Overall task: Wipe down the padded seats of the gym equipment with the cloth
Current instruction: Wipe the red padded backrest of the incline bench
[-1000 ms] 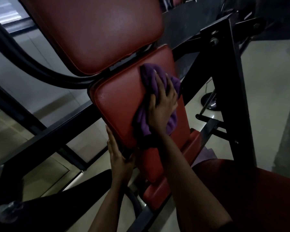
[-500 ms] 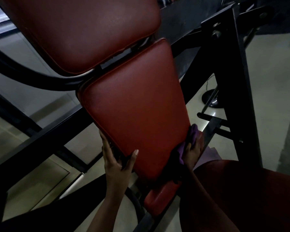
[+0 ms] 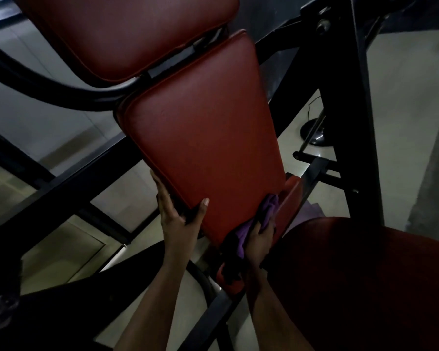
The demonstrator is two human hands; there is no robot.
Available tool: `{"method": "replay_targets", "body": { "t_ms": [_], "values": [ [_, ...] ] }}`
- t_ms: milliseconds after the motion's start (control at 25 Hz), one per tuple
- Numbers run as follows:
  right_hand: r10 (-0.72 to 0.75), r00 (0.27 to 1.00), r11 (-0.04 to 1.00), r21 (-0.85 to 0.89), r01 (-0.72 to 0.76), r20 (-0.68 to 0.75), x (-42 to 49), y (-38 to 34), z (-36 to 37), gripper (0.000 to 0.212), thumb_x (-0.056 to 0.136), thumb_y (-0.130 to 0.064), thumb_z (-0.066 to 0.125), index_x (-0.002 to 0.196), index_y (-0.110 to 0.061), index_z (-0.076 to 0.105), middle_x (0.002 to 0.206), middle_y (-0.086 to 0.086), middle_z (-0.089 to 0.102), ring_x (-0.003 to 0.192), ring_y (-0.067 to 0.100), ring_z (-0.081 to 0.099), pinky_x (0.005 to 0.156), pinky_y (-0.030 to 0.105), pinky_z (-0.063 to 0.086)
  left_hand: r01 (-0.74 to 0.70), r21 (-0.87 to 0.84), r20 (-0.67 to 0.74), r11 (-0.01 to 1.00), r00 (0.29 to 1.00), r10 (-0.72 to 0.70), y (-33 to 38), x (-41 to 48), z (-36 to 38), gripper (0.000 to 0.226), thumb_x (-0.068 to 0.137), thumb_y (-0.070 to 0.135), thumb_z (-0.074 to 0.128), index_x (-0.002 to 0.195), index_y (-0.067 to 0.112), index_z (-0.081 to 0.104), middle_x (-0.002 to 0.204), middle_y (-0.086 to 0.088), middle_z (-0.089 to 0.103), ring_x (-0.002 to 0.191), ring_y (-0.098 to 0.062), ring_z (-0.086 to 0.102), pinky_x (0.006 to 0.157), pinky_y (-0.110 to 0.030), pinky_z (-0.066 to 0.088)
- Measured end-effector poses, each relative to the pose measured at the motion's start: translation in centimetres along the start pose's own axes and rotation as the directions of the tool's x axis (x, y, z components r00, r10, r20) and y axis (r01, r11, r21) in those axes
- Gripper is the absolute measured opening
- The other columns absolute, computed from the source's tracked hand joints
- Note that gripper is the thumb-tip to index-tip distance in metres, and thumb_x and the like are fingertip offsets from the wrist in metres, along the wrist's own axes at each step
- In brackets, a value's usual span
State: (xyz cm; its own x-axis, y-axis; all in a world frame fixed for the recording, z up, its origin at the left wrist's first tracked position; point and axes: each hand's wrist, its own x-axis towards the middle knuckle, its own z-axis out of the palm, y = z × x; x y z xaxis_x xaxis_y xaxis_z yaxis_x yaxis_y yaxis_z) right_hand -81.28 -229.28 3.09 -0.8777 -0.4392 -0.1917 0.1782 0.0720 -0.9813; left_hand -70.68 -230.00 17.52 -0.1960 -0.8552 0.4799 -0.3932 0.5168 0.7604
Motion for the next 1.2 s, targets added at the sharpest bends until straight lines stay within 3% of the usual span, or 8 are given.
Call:
{"method": "replay_targets", "body": {
  "t_ms": [120,240,400,520,640,840,960,1200],
  "values": [
    [-0.004,1.000,1.000,0.008,0.003,0.026,-3.3,-0.1,-0.4,0.059,0.084,-0.027,0.037,0.142,-0.013,0.034,0.143,0.014,0.043,0.131,0.027,0.041,0.106,0.025,0.029,0.000,0.007,-0.007,1.000,1.000,0.000,0.0,-0.1,0.2,0.101,0.064,0.071,0.063,0.141,0.055,-0.001,0.140,0.030,0.019,0.131,-0.015,0.038,0.097,-0.050,0.049],
    [-0.041,0.989,0.996,-0.072,0.051,0.144,-6.1,0.2,-1.7,0.063,0.080,-0.031,0.037,0.141,-0.016,0.033,0.140,0.018,0.045,0.129,0.033,0.043,0.107,0.039,0.035,0.047,-0.022,0.006,0.999,0.999,-0.047,0.2,-0.4,0.0,0.101,0.067,0.069,0.062,0.142,0.051,-0.003,0.137,0.030,0.016,0.133,-0.013,0.037,0.099,-0.048,0.048],
    [-0.278,0.935,0.959,0.004,0.284,0.222,-5.5,-5.2,-4.4,0.055,0.084,-0.021,0.047,0.137,-0.030,0.036,0.136,0.009,0.048,0.127,0.028,0.045,0.102,0.032,0.036,0.072,-0.155,0.007,0.985,0.997,-0.072,1.7,-0.6,-0.4,0.087,0.073,0.075,0.049,0.143,0.052,0.002,0.134,0.040,0.019,0.124,0.014,0.037,0.095,-0.015,0.045],
    [-0.599,0.768,0.799,0.102,0.593,0.228,-4.5,-15.3,-2.3,0.061,0.080,-0.028,0.043,0.138,-0.039,0.028,0.144,0.003,0.037,0.135,0.020,0.028,0.111,0.030,0.019,0.087,-0.243,-0.030,0.966,0.995,-0.097,1.6,-0.6,-0.4,0.069,0.075,0.081,0.035,0.137,0.060,0.013,0.145,0.033,0.023,0.135,0.004,0.032,0.111,-0.032,0.034],
    [-0.844,0.415,0.437,-0.012,0.899,0.339,-4.4,-19.1,0.7,0.057,0.081,-0.039,0.038,0.138,-0.039,0.030,0.151,0.006,0.029,0.135,0.020,0.024,0.110,0.034,0.016,0.118,-0.361,-0.006,0.925,0.992,-0.129,0.7,-0.5,-0.6,0.062,0.079,0.078,0.036,0.136,0.061,0.023,0.157,0.010,0.022,0.144,-0.014,0.025,0.115,-0.055,0.025],
    [-0.930,0.143,0.120,-0.086,0.989,0.338,-2.3,-12.9,1.5,0.047,0.087,-0.047,0.036,0.134,-0.044,0.034,0.149,0.001,0.024,0.133,0.018,0.027,0.100,0.045,0.029,0.180,-0.406,-0.025,0.896,0.978,-0.208,0.7,-0.8,0.0,0.065,0.072,0.082,0.041,0.132,0.058,0.033,0.154,0.003,0.030,0.141,-0.017,0.032,0.114,-0.055,0.028],
    [-0.941,0.098,0.079,-0.071,0.994,0.323,-1.7,-9.5,0.9,0.043,0.092,-0.051,0.028,0.134,-0.044,0.033,0.148,-0.002,0.022,0.129,0.019,0.032,0.097,0.043,0.031,0.173,-0.432,-0.051,0.885,0.975,-0.216,0.2,-0.9,0.4,0.089,0.071,0.081,0.046,0.145,0.035,0.025,0.153,-0.003,0.033,0.138,-0.020,0.037,0.113,-0.049,0.033],
    [-0.904,0.080,0.029,-0.125,0.992,0.420,-0.4,-2.6,-1.3,0.071,0.077,-0.046,0.051,0.141,-0.047,0.020,0.147,0.000,0.020,0.121,0.023,0.039,0.091,0.043,0.031,0.112,-0.466,-0.123,0.878,0.974,-0.190,0.2,-0.9,1.0,0.070,0.076,0.068,0.056,0.136,0.060,0.020,0.155,-0.004,0.028,0.137,-0.023,0.039,0.107,-0.058,0.036]
  ]
}}
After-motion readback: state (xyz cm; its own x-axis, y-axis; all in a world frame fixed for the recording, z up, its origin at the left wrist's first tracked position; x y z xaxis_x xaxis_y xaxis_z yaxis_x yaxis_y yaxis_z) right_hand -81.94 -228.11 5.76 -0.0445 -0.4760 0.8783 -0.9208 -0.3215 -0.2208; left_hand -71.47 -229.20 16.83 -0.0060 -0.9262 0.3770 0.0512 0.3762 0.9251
